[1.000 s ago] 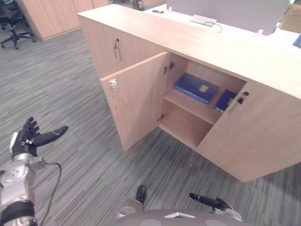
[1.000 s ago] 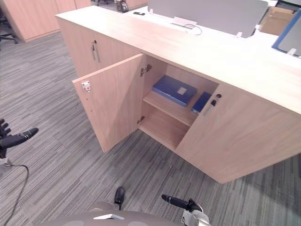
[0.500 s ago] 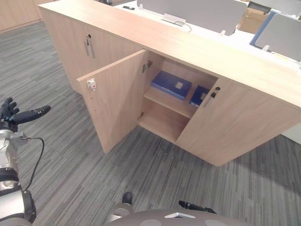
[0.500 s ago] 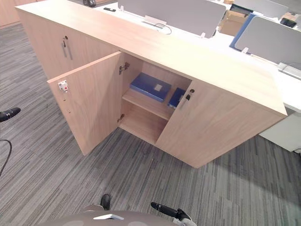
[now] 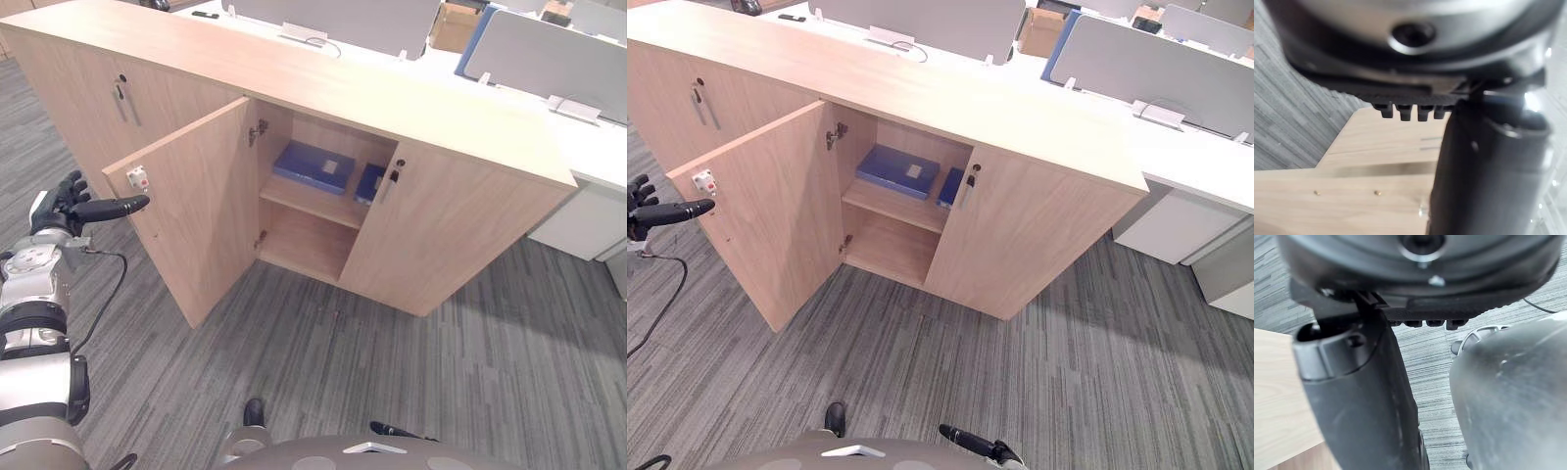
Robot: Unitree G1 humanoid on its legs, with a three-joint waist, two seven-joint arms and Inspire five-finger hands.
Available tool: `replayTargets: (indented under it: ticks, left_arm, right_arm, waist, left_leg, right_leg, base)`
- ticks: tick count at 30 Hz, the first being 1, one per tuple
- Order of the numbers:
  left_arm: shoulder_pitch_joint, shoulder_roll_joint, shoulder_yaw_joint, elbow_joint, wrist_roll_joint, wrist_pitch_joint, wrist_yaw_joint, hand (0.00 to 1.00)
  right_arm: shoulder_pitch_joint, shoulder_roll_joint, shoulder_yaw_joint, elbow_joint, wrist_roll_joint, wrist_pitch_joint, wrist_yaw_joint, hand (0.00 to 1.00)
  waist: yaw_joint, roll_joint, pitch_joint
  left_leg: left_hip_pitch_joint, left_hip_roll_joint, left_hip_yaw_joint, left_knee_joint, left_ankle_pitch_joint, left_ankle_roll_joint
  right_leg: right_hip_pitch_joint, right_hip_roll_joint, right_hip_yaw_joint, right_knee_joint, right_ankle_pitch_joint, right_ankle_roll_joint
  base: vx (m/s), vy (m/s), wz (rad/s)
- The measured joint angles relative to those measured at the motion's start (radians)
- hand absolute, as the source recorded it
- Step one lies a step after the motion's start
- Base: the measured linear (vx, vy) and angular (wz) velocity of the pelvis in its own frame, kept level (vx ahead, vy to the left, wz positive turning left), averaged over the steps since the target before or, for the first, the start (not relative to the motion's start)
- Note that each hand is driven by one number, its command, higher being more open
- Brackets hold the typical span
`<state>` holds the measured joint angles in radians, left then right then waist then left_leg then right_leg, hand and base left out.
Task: Walk over to the cabinet, pick up the folder, carry it to the office cabinet, place the folder inside the office cabinet, then close the office cabinet door
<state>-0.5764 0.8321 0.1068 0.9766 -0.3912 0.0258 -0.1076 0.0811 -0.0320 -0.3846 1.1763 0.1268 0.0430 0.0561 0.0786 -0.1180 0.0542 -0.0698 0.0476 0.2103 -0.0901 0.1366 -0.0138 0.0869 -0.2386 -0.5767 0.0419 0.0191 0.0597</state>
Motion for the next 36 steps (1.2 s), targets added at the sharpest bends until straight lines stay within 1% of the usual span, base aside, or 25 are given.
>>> replayTargets:
  ticks: [1,2,3,4,5,7,9,13,14,15,18,19,20,21,22,23,24,25,26,27,28,29,32,34,36]
  left_arm:
    - [-0.016,-0.019,-0.025,0.000,0.000,0.000,0.002,1.00]
    - [-0.023,-0.031,-0.037,0.000,0.000,0.000,0.002,1.00]
    - [-0.039,-0.061,-0.051,0.000,-0.007,0.000,0.004,1.00]
    - [-0.043,-0.076,-0.054,0.000,-0.009,0.000,0.006,1.00]
    - [-0.068,-0.110,-0.059,0.016,-0.080,-0.002,0.043,1.00]
    - [-0.085,-0.120,-0.068,0.015,-0.106,-0.002,0.049,1.00]
    - [-0.085,-0.133,-0.112,0.014,-0.151,-0.002,0.054,1.00]
    - [-0.071,-0.179,-0.163,-0.039,-0.158,-0.002,0.066,1.00]
    - [-0.052,-0.190,-0.173,-0.072,-0.158,-0.002,0.067,1.00]
    - [-0.015,-0.209,-0.191,-0.133,-0.159,-0.002,0.074,1.00]
    - [0.169,-0.248,-0.226,-0.412,-0.182,-0.007,0.099,1.00]
    - [0.214,-0.250,-0.247,-0.471,-0.191,-0.015,0.105,1.00]
    - [0.291,-0.254,-0.287,-0.580,-0.195,-0.030,0.109,1.00]
    - [0.324,-0.259,-0.304,-0.632,-0.196,-0.031,0.109,1.00]
    - [0.398,-0.287,-0.356,-0.747,-0.198,-0.035,0.106,1.00]
    - [0.422,-0.299,-0.383,-0.777,-0.203,-0.043,0.099,1.00]
    - [0.458,-0.325,-0.434,-0.826,-0.238,-0.049,0.075,1.00]
    - [0.476,-0.355,-0.484,-0.855,-0.252,-0.047,0.047,1.00]
    - [0.485,-0.366,-0.515,-0.867,-0.273,-0.043,0.020,1.00]
    - [0.512,-0.381,-0.581,-0.896,-0.284,-0.041,-0.037,1.00]
    - [0.525,-0.390,-0.617,-0.908,-0.284,-0.037,-0.063,1.00]
    - [0.563,-0.437,-0.697,-0.909,-0.283,-0.009,-0.134,1.00]
    - [0.615,-0.490,-0.724,-0.906,-0.302,0.022,-0.177,1.00]
    - [0.629,-0.491,-0.719,-0.895,-0.358,0.025,-0.183,1.00]
    - [0.660,-0.489,-0.660,-0.875,-0.397,0.024,-0.182,1.00]
  right_arm:
    - [0.001,-0.003,0.000,-0.002,0.000,0.000,-0.002,1.00]
    - [0.002,-0.005,-0.001,-0.003,0.000,0.000,-0.004,1.00]
    - [0.005,-0.006,0.000,-0.009,0.001,-0.001,-0.005,1.00]
    - [0.011,-0.011,0.001,-0.010,0.001,-0.001,-0.005,1.00]
    - [0.003,-0.018,0.005,-0.025,0.008,-0.004,-0.005,1.00]
    - [0.001,-0.019,0.006,-0.025,0.008,-0.002,-0.006,1.00]
    - [0.005,-0.019,0.011,-0.024,0.008,0.000,-0.007,1.00]
    - [-0.013,-0.019,0.039,-0.022,0.008,0.000,-0.006,1.00]
    - [-0.020,-0.019,0.043,-0.022,0.007,0.000,-0.004,1.00]
    - [-0.030,-0.019,0.044,-0.022,0.007,0.000,-0.003,1.00]
    - [-0.057,-0.020,0.063,-0.021,0.006,0.000,-0.008,1.00]
    - [-0.057,-0.019,0.070,-0.020,0.005,0.000,-0.007,1.00]
    - [-0.061,-0.019,0.082,-0.018,0.002,-0.001,-0.008,1.00]
    - [-0.064,-0.019,0.085,-0.016,0.000,-0.002,-0.008,1.00]
    - [-0.071,-0.019,0.103,-0.011,-0.001,-0.003,-0.010,1.00]
    - [-0.074,-0.019,0.110,-0.011,-0.001,-0.003,-0.010,1.00]
    - [-0.081,-0.019,0.130,-0.011,-0.001,-0.004,-0.013,1.00]
    - [-0.087,-0.019,0.151,-0.011,-0.001,-0.006,-0.014,1.00]
    - [-0.089,-0.019,0.163,-0.010,-0.002,-0.007,-0.015,1.00]
    - [-0.095,-0.019,0.185,-0.010,-0.002,-0.008,-0.014,1.00]
    - [-0.097,-0.019,0.195,-0.010,-0.002,-0.009,-0.014,1.00]
    - [-0.099,-0.019,0.223,-0.010,-0.003,-0.012,-0.013,1.00]
    - [-0.098,-0.019,0.262,-0.010,-0.003,-0.015,-0.011,1.00]
    - [-0.088,-0.023,0.280,-0.010,-0.004,-0.028,-0.013,1.00]
    - [-0.081,-0.029,0.306,-0.010,-0.005,-0.032,-0.012,1.00]
  waist:
    - [0.001,0.000,0.005]
    - [0.000,0.000,0.005]
    - [-0.001,-0.020,-0.005]
    - [0.002,-0.020,-0.004]
    - [0.000,-0.006,0.005]
    - [-0.006,-0.012,0.008]
    - [-0.005,-0.011,0.010]
    - [-0.001,-0.018,0.008]
    - [-0.001,-0.017,0.008]
    - [0.000,-0.018,0.008]
    - [0.004,-0.019,0.008]
    - [0.006,-0.019,0.008]
    - [0.012,-0.018,0.008]
    - [0.018,-0.019,0.007]
    - [0.030,-0.018,0.008]
    - [0.031,-0.018,0.008]
    - [0.030,-0.018,0.007]
    - [0.025,-0.017,0.008]
    - [0.021,-0.016,0.008]
    - [0.007,-0.013,0.008]
    - [-0.001,-0.010,0.007]
    - [-0.010,-0.002,0.010]
    - [-0.034,0.009,0.011]
    - [-0.035,0.017,0.012]
    - [-0.037,0.022,0.011]
  left_leg:
    - [-0.001,0.000,-0.001,0.000,0.002,-0.003]
    - [-0.005,-0.001,-0.003,0.000,0.003,-0.005]
    - [-0.014,-0.008,-0.001,0.008,0.013,0.007]
    - [-0.018,-0.012,-0.001,0.028,0.016,0.013]
    - [-0.015,-0.016,-0.011,-0.003,0.010,0.011]
    - [-0.026,-0.022,-0.018,-0.003,0.014,0.008]
    - [-0.021,-0.043,-0.019,-0.003,0.010,0.012]
    - [-0.019,-0.075,-0.036,-0.003,0.005,0.019]
    - [-0.019,-0.082,-0.045,-0.003,0.005,0.020]
    - [-0.019,-0.094,-0.053,-0.003,0.005,0.020]
    - [-0.020,-0.116,-0.073,-0.003,0.005,0.019]
    - [-0.020,-0.119,-0.075,-0.003,0.006,0.018]
    - [-0.020,-0.125,-0.078,-0.003,0.006,0.019]
    - [-0.021,-0.127,-0.078,-0.002,0.006,0.019]
    - [-0.024,-0.130,-0.079,-0.002,0.005,0.020]
    - [-0.024,-0.131,-0.080,-0.002,0.005,0.020]
    - [-0.024,-0.132,-0.078,-0.002,0.005,0.020]
    - [-0.023,-0.133,-0.077,-0.002,0.005,0.020]
    - [-0.022,-0.132,-0.076,-0.002,0.005,0.020]
    - [-0.019,-0.131,-0.071,-0.002,0.005,0.020]
    - [-0.018,-0.130,-0.068,-0.002,0.004,0.021]
    - [-0.010,-0.122,-0.049,-0.002,0.001,0.025]
    - [-0.007,-0.105,-0.024,-0.003,-0.003,0.026]
    - [-0.005,-0.088,-0.013,-0.003,-0.003,0.025]
    - [0.009,-0.069,-0.001,-0.003,-0.005,0.021]
  right_leg:
    - [-0.003,0.000,-0.003,-0.005,-0.013,0.009]
    - [-0.005,-0.003,-0.003,-0.008,-0.018,0.010]
    - [-0.014,-0.011,0.005,-0.024,-0.020,0.007]
    - [-0.019,-0.012,0.008,-0.029,-0.020,0.007]
    - [-0.036,-0.008,0.010,-0.027,-0.025,-0.003]
    - [-0.040,-0.007,0.008,-0.027,-0.033,-0.016]
    - [-0.034,-0.022,0.015,-0.026,-0.034,-0.017]
    - [-0.023,-0.045,0.020,-0.025,-0.029,-0.009]
    - [-0.020,-0.049,0.020,-0.023,-0.028,-0.007]
    - [-0.017,-0.059,0.018,-0.020,-0.021,0.004]
    - [-0.016,-0.084,0.010,0.006,-0.013,0.017]
    - [-0.016,-0.088,0.007,0.009,-0.013,0.018]
    - [-0.015,-0.093,0.006,0.010,-0.012,0.026]
    - [-0.015,-0.094,0.006,0.009,-0.011,0.031]
    - [-0.016,-0.097,0.004,0.009,-0.010,0.036]
    - [-0.015,-0.098,0.003,0.009,-0.011,0.037]
    - [-0.015,-0.101,0.003,0.009,-0.010,0.048]
    - [-0.015,-0.102,0.003,0.008,-0.009,0.054]
    - [-0.015,-0.102,0.004,0.008,-0.010,0.054]
    - [-0.015,-0.102,0.006,0.007,-0.010,0.055]
    - [-0.016,-0.102,0.006,0.006,-0.010,0.056]
    - [-0.015,-0.101,0.010,0.001,-0.009,0.058]
    - [-0.017,-0.085,0.023,-0.023,-0.005,0.066]
    - [-0.017,-0.065,0.035,-0.040,-0.004,0.067]
    - [-0.010,-0.046,0.053,-0.043,-0.004,0.067]
  base:
    - [-0.10,-0.032,0.06]
    - [-0.10,0.007,0.09]
    - [-0.04,0.030,-0.02]
    - [0.03,0.061,-0.07]
    - [0.05,0.043,-0.05]
    - [0.02,0.045,0.14]
    - [0.05,0.092,0.15]
    - [0.05,0.080,0.22]
    - [0.05,0.083,0.32]
    - [0.04,0.076,0.32]
    - [0.04,0.046,0.26]
    - [0.04,0.032,0.15]
    - [0.03,0.019,0.07]
    - [0.02,0.004,0.06]
    - [0.01,-0.006,0.03]
    - [0.00,0.000,0.00]
    - [0.00,-0.028,-0.03]
    - [0.00,-0.033,-0.06]
    - [0.00,-0.041,-0.11]
    - [0.00,-0.039,-0.12]
    - [0.01,-0.082,-0.31]
    - [0.01,-0.063,-0.35]
    - [0.01,-0.081,-0.34]
    - [0.02,-0.121,-0.26]
    - [0.04,-0.114,-0.19]
